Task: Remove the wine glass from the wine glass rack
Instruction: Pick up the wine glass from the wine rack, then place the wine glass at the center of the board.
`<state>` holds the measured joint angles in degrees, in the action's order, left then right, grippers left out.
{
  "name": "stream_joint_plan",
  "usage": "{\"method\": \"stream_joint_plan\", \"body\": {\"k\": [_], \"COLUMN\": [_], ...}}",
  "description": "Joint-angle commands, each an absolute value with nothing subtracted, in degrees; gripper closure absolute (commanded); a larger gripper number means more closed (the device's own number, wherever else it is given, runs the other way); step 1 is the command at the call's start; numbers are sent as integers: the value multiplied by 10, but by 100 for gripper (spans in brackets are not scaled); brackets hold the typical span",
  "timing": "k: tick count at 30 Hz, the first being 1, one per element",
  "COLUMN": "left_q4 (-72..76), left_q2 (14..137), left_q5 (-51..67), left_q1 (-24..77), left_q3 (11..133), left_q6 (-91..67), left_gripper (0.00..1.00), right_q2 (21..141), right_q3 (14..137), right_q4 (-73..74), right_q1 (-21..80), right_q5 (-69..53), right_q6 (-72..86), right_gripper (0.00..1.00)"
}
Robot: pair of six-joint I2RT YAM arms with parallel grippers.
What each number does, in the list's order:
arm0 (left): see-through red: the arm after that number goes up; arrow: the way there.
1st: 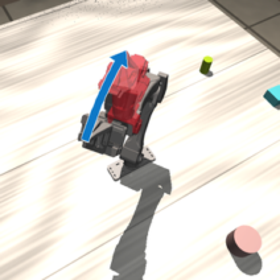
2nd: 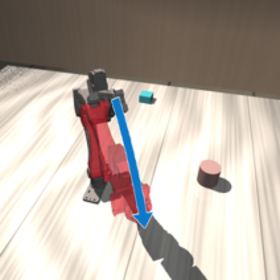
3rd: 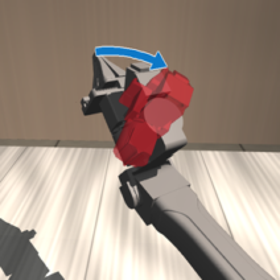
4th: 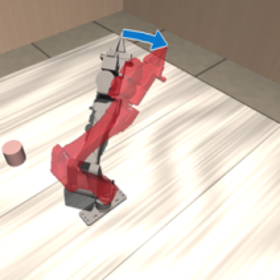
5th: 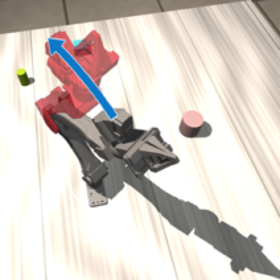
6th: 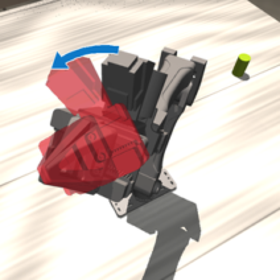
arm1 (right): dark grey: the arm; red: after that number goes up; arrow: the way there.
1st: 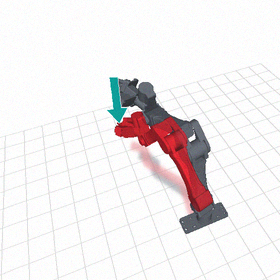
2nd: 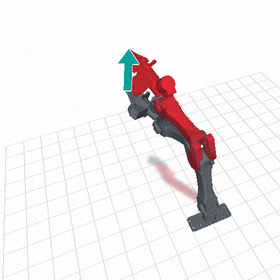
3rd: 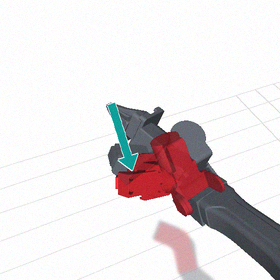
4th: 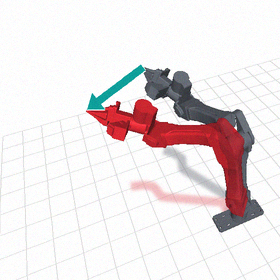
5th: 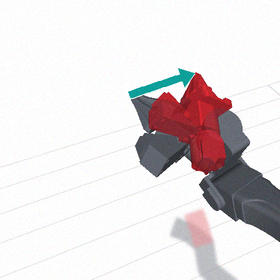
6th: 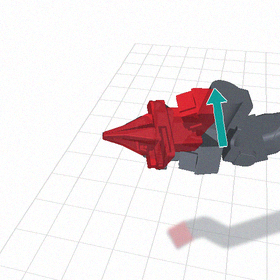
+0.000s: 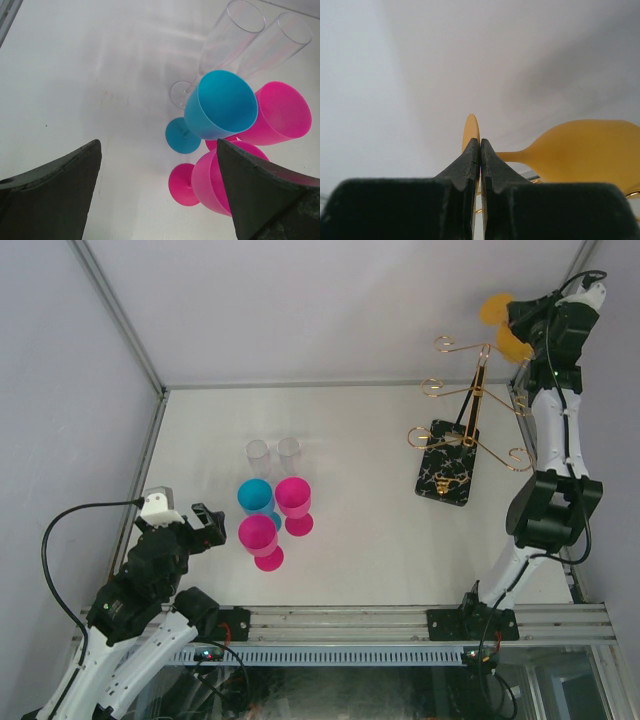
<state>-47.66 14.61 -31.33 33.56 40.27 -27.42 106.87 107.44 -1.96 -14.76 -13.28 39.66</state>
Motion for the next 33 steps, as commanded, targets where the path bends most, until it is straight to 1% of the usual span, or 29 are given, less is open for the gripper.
{"method": "stream_joint_plan", "body": {"k": [1, 6, 10, 18, 22, 26, 33], "left_q4": [-457, -457, -456, -454, -453, -456, -453], "left_q2": [146, 142, 141, 138, 138, 139, 146], "left_q5": [-316, -316, -314, -309, -309, -317, -310], "left_q1": [332, 332, 332, 332, 332, 332, 332], "left_q3": [398, 398, 398, 398, 397, 397, 399], "left_q6": [-277, -277, -276, -275, -273, -276, -271], "left_gripper": [0, 0, 0, 0, 0, 1, 0], "right_q2": [975, 887, 794, 636, 576, 529, 477], "right_q3": [1045, 970, 889, 818, 794, 767, 730], "right_q4": [-75, -59, -55, 40, 89, 104, 149], "right_q1": [-130, -102, -69, 4, 54, 99, 198], "right_q5": [-175, -196, -189, -172, -174, -192, -197], "right_q6": [344, 282, 234, 217, 237, 328, 394], "right_gripper": [100, 100, 100, 100, 100, 100, 100]}}
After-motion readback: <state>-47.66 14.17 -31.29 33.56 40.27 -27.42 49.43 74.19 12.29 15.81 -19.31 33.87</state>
